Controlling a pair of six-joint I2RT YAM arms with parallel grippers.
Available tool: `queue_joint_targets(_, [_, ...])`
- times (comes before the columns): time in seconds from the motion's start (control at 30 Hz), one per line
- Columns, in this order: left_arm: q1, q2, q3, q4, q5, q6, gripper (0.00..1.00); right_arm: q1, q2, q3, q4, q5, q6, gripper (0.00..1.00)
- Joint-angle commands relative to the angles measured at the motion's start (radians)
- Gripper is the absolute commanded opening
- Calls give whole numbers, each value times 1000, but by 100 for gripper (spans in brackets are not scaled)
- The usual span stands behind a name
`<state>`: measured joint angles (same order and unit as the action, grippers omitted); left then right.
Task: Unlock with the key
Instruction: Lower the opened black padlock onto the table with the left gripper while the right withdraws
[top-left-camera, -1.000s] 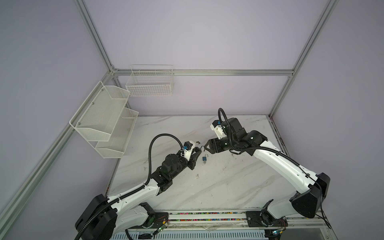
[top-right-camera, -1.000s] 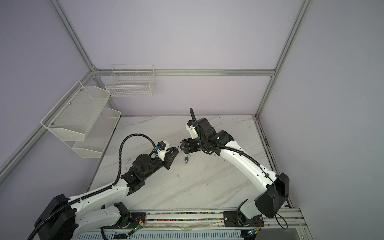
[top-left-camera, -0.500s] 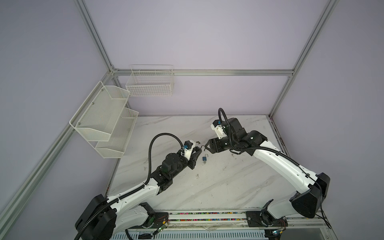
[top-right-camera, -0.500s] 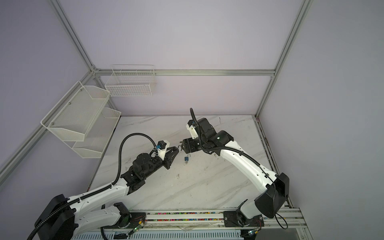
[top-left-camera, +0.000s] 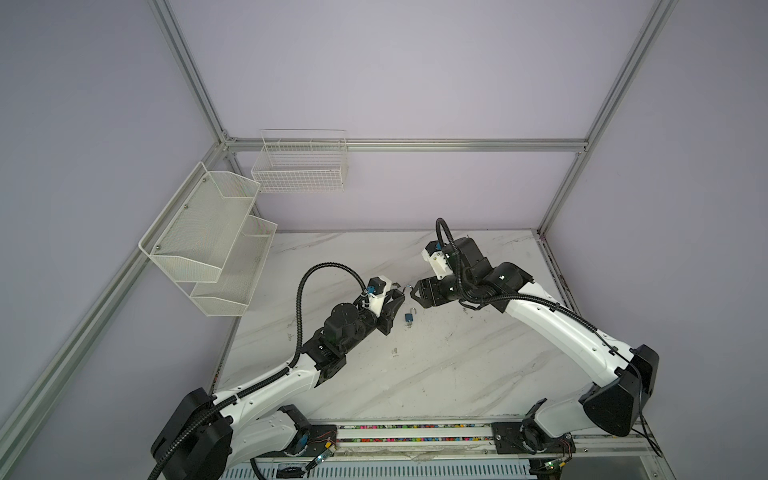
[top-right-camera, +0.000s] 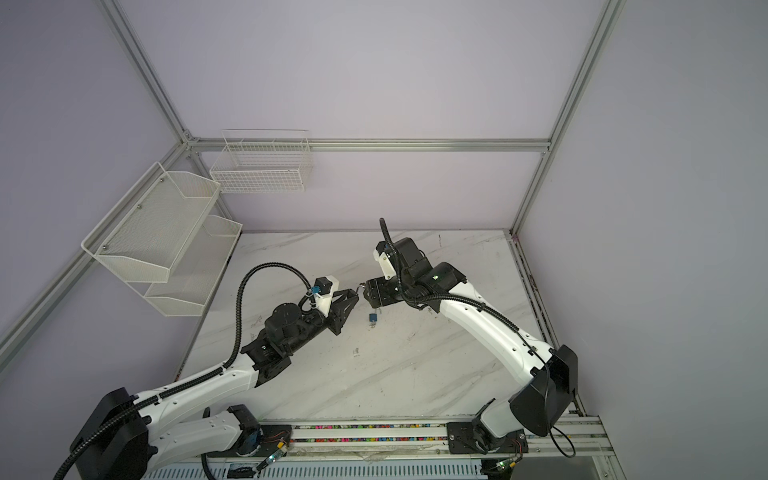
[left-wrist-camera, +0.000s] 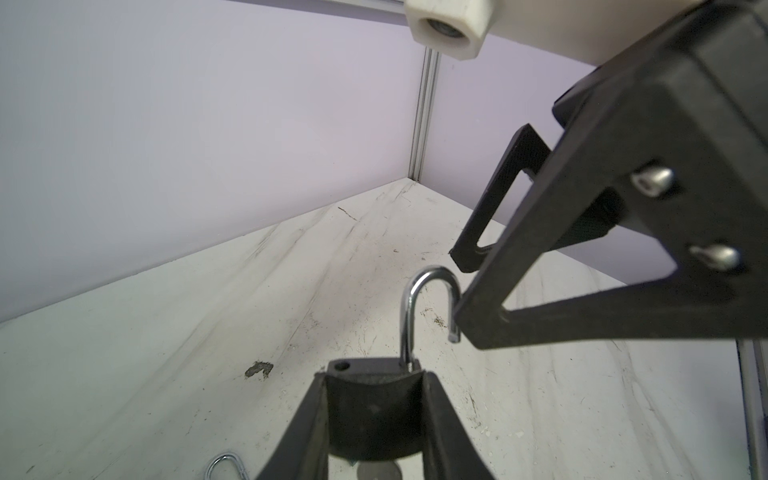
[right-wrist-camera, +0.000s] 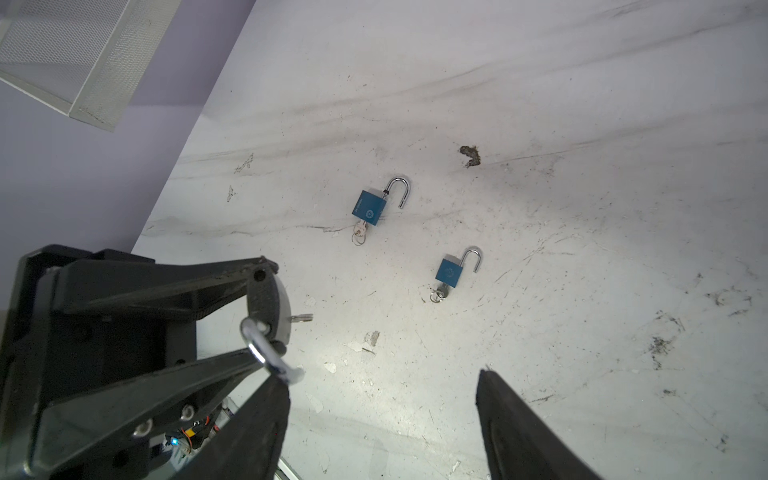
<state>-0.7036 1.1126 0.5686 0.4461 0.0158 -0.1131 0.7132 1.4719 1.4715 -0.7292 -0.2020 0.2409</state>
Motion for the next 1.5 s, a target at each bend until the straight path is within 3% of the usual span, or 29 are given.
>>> queue_joint_targets(0.0, [-2,-22,98,37,4,-16,0,0,-41,47,-8,3,-11,74])
queue_joint_targets(0.17, [-6,-36,120,-74,-49,-150,0,-1,-78,83,32,-40,18,79])
queue_joint_targets(0.3, [-35,-34,156,-241,-131,-318,0,-13,-80,64,36,113,85,81])
queue_joint_targets(0.47, [-116,1,224,-506,-226,-532,0,-40,-142,-81,141,219,159,89])
queue_joint_targets(0.77, [-252,242,355,-801,-291,-849,0,-106,-206,-334,326,216,226,90])
queue_joint_targets(1.03, [-332,547,568,-1024,-328,-956,0,-157,-232,-449,416,174,223,90])
queue_joint_targets(1.47, [-340,707,637,-1133,-318,-1031,0,-264,-278,-541,466,106,207,90])
